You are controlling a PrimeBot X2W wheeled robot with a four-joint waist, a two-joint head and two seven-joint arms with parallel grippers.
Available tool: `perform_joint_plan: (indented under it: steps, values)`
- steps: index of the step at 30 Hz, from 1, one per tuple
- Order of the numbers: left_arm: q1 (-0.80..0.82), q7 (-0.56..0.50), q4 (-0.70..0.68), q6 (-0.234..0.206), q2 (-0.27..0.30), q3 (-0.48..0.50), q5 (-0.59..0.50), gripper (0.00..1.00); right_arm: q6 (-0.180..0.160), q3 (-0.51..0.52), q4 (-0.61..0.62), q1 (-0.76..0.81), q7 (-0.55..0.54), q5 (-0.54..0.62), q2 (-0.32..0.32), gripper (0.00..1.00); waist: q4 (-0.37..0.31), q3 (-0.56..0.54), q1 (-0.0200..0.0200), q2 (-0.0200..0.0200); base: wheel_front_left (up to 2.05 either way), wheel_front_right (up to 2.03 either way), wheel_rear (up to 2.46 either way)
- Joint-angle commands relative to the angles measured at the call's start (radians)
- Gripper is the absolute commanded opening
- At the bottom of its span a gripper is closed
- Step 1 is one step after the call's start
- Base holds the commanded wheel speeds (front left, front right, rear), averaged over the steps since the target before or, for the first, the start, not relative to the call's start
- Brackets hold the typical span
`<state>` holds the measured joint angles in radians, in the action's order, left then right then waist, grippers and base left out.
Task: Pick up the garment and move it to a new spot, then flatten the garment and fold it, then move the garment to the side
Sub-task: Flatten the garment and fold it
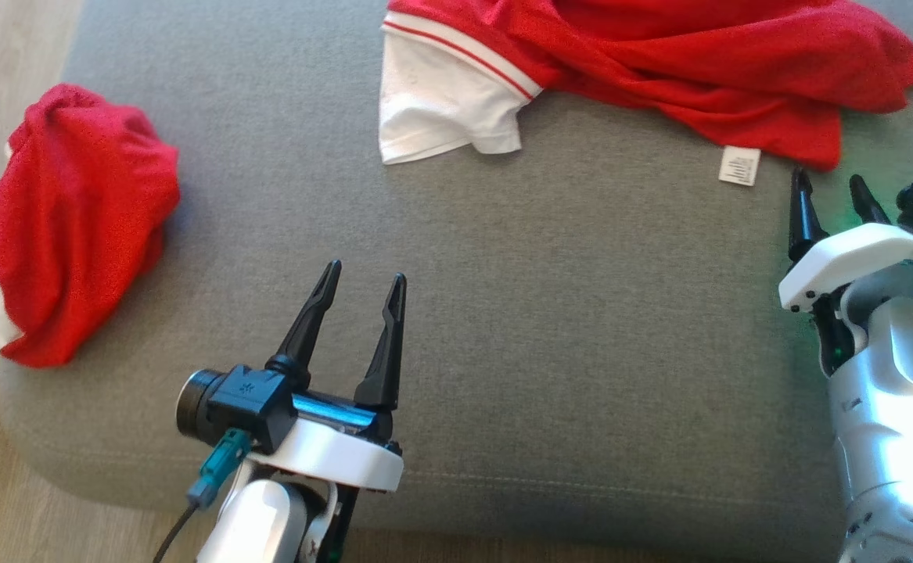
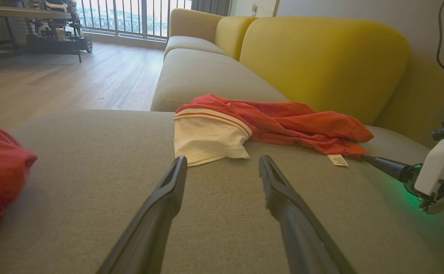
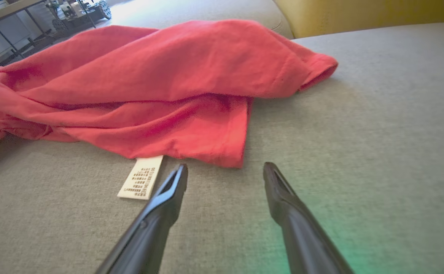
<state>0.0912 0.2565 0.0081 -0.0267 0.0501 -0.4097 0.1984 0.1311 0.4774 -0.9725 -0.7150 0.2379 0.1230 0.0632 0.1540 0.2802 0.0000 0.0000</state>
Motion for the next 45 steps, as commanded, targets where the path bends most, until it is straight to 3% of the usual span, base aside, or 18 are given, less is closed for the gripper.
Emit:
perform_joint_plan:
  steps: [1, 16, 18, 20, 23, 24, 27, 35, 38, 41, 45]
  values:
    - [0.037, 0.005, -0.028, -0.005, 0.000, 0.023, 0.008, 1.00, 0.000, -0.004, 0.009, -0.035, 0.001, 0.022, -0.013, 1.00, 0.016, 0.009, 0.0000, 0.0000, 0.00, 0.00, 0.00]
    - [0.040, 0.005, -0.023, -0.008, 0.000, 0.025, 0.005, 1.00, 0.000, 0.104, -0.028, -0.088, 0.022, 0.192, -0.013, 1.00, 0.033, 0.019, 0.0000, 0.0000, 0.00, 0.00, 0.00]
    - [0.040, 0.005, -0.020, -0.007, 0.000, 0.022, 0.003, 1.00, 0.000, 0.107, -0.028, -0.097, 0.023, 0.203, -0.013, 0.92, 0.031, 0.019, 0.0000, 0.0000, 0.00, 0.00, 0.00]
    - [0.041, 0.005, -0.018, -0.006, 0.000, 0.020, 0.002, 1.00, 0.000, 0.102, -0.019, -0.102, 0.023, 0.203, -0.013, 0.92, 0.030, 0.020, 0.0000, 0.0000, 0.00, 0.00, 0.00]
    - [0.042, 0.005, -0.017, -0.005, 0.000, 0.019, 0.000, 1.00, 0.000, 0.093, -0.022, -0.104, 0.024, 0.191, -0.013, 0.71, 0.030, 0.021, 0.0000, 0.0000, 0.00, 0.00, 0.00]
    - [0.043, 0.005, -0.016, -0.004, 0.000, 0.019, 0.000, 1.00, 0.000, 0.090, -0.021, -0.104, 0.024, 0.189, -0.013, 0.50, 0.030, 0.021, 0.0000, 0.0000, 0.00, 0.00, 0.00]
    - [0.044, 0.005, -0.014, -0.003, 0.000, 0.018, -0.001, 1.00, 0.000, 0.085, -0.026, -0.102, 0.024, 0.183, -0.013, 0.00, 0.032, 0.022, 0.0000, 0.0000, 0.00, 0.00, 0.00]
    - [0.053, 0.005, 0.031, 0.003, 0.000, 0.030, 0.041, 1.00, 0.000, 0.060, -0.036, -0.110, 0.024, 0.166, -0.013, 0.00, 0.010, 0.036, 0.0000, 0.0000, 0.00, 0.00, 0.00]
    - [0.107, 0.005, 0.129, 0.019, 0.000, 0.034, 0.083, 1.00, 0.000, 0.039, -0.022, -0.112, 0.024, 0.155, -0.013, 0.00, -0.008, 0.049, 0.0000, 0.0000, 0.00, 0.00, 0.00]
    - [0.185, 0.005, 0.218, 0.014, 0.000, 0.061, 0.162, 1.00, 0.000, 0.001, -0.020, -0.120, 0.024, 0.130, -0.013, 0.00, -0.035, 0.064, 0.0000, 0.0000, 0.00, 0.00, 0.00]
    - [0.286, 0.005, 0.328, 0.005, 0.000, 0.113, 0.189, 1.00, 0.000, -0.058, -0.030, -0.142, 0.024, 0.071, -0.013, 0.00, -0.067, 0.087, 0.0000, 0.0000, 0.00, 0.00, 0.00]
